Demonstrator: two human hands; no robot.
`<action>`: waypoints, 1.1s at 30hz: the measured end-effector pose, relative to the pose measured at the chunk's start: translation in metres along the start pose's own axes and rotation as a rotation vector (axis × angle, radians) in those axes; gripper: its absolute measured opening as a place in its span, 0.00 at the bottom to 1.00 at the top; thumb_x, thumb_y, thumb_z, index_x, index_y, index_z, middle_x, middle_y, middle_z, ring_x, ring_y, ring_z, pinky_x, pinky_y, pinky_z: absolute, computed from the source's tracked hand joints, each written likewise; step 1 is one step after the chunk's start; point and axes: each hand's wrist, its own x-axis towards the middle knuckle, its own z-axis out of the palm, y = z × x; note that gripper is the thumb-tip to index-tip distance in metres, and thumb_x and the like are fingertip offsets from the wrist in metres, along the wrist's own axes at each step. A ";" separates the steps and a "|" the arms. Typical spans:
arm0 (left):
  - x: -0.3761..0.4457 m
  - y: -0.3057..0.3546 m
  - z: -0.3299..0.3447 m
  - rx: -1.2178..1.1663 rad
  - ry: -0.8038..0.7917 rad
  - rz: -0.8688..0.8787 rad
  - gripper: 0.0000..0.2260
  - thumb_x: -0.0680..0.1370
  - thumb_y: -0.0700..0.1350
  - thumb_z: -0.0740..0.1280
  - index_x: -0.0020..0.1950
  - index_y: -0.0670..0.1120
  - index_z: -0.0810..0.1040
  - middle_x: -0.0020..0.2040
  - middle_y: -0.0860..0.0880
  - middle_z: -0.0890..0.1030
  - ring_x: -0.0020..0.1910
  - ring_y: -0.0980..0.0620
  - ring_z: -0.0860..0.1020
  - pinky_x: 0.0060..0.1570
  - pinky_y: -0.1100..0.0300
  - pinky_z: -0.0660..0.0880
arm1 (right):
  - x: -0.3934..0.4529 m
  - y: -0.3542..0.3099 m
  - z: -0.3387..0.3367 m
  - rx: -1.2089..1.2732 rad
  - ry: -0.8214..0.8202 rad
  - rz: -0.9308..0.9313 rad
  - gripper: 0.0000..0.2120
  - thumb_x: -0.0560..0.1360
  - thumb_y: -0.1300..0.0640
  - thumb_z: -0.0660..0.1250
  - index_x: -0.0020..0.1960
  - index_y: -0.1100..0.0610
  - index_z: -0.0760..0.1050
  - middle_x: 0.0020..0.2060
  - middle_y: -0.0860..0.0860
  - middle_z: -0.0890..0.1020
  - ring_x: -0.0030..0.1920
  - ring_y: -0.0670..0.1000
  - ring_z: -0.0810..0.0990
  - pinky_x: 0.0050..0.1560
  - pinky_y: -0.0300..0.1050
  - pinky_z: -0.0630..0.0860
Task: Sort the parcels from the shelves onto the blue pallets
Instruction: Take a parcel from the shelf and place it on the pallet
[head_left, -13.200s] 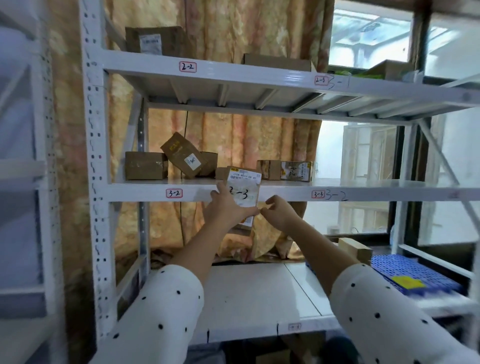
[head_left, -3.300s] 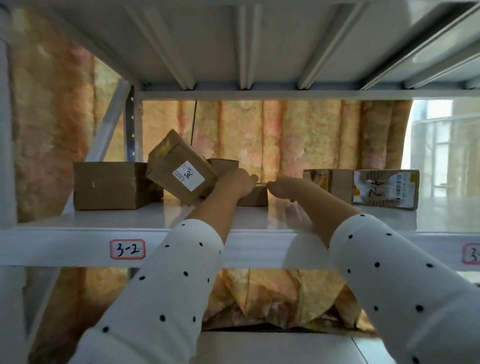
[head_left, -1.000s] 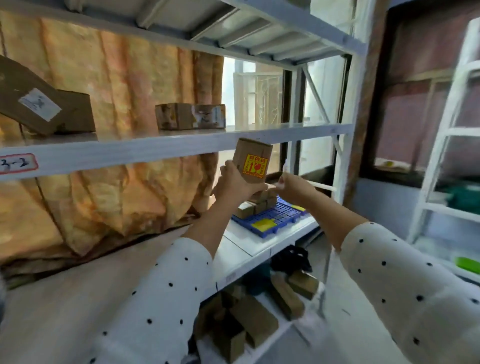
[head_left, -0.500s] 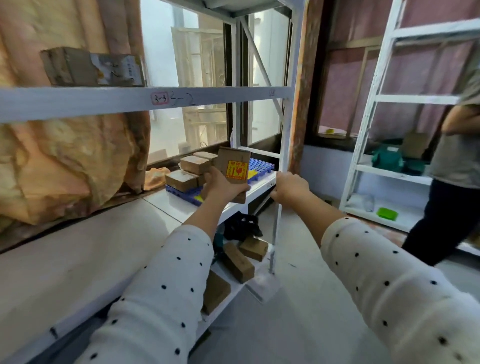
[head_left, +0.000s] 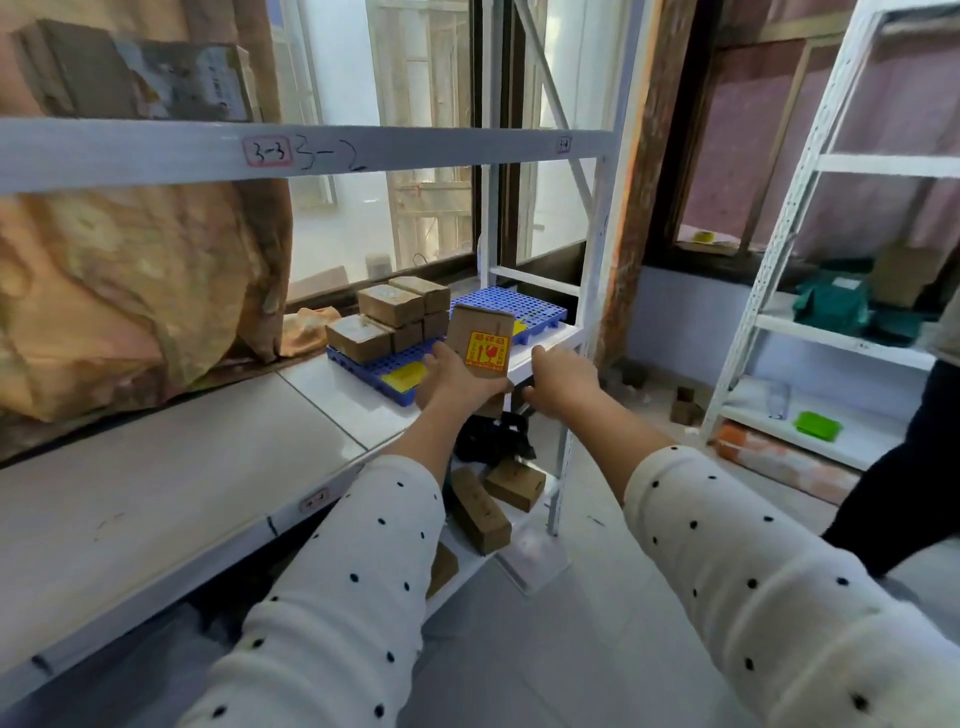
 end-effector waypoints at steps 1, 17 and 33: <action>0.007 -0.001 0.002 0.001 -0.005 -0.012 0.47 0.68 0.59 0.75 0.75 0.44 0.51 0.71 0.43 0.62 0.69 0.42 0.66 0.60 0.48 0.70 | 0.008 0.000 0.004 0.000 -0.010 -0.004 0.23 0.77 0.49 0.65 0.68 0.58 0.67 0.61 0.56 0.76 0.61 0.57 0.76 0.56 0.49 0.74; 0.193 -0.011 0.019 -0.055 0.061 -0.108 0.49 0.64 0.61 0.76 0.75 0.43 0.53 0.71 0.42 0.64 0.69 0.42 0.68 0.64 0.46 0.70 | 0.186 -0.023 0.042 -0.087 -0.060 -0.117 0.24 0.78 0.48 0.63 0.69 0.58 0.64 0.65 0.57 0.73 0.65 0.58 0.71 0.58 0.51 0.72; 0.311 -0.043 0.001 -0.039 0.309 -0.362 0.51 0.65 0.62 0.75 0.76 0.42 0.50 0.73 0.42 0.61 0.71 0.41 0.64 0.66 0.47 0.68 | 0.354 -0.096 0.059 -0.032 0.003 -0.512 0.30 0.78 0.49 0.63 0.74 0.57 0.58 0.67 0.58 0.71 0.66 0.58 0.71 0.59 0.51 0.71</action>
